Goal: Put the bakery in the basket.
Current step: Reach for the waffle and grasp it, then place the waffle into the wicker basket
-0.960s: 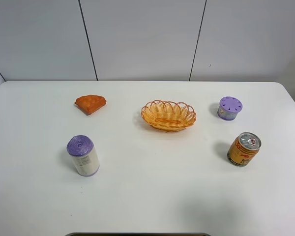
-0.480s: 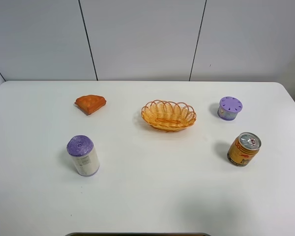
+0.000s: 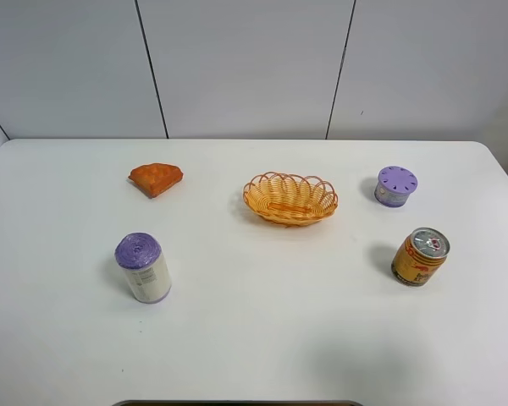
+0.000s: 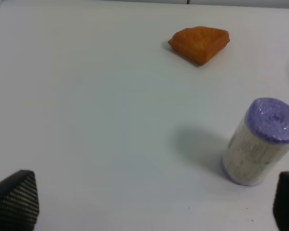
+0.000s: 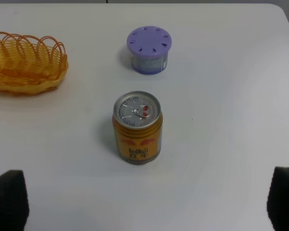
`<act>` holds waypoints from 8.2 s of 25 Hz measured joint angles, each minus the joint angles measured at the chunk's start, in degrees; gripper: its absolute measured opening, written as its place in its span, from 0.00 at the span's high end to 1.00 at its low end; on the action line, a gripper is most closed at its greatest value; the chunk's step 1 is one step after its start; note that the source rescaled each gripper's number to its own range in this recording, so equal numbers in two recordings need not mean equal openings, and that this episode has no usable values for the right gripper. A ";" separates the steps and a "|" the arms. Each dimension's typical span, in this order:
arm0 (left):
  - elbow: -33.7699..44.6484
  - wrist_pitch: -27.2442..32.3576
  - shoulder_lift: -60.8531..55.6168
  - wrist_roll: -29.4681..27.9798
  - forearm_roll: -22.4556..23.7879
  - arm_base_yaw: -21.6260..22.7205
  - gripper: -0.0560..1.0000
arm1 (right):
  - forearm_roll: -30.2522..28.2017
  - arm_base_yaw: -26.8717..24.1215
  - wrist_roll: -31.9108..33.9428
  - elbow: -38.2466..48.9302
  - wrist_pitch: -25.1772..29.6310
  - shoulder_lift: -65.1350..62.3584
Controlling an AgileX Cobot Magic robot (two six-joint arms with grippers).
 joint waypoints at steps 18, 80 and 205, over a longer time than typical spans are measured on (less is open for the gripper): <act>-6.48 -6.86 14.25 0.00 -0.11 0.00 0.00 | 0.00 0.00 0.00 0.00 0.00 0.00; -71.90 -8.78 112.70 36.60 5.49 -12.54 0.03 | 0.00 0.00 0.00 0.00 0.00 0.00; -72.62 -37.93 119.73 -0.42 0.78 -41.50 0.93 | 0.00 0.00 0.00 0.00 0.00 0.00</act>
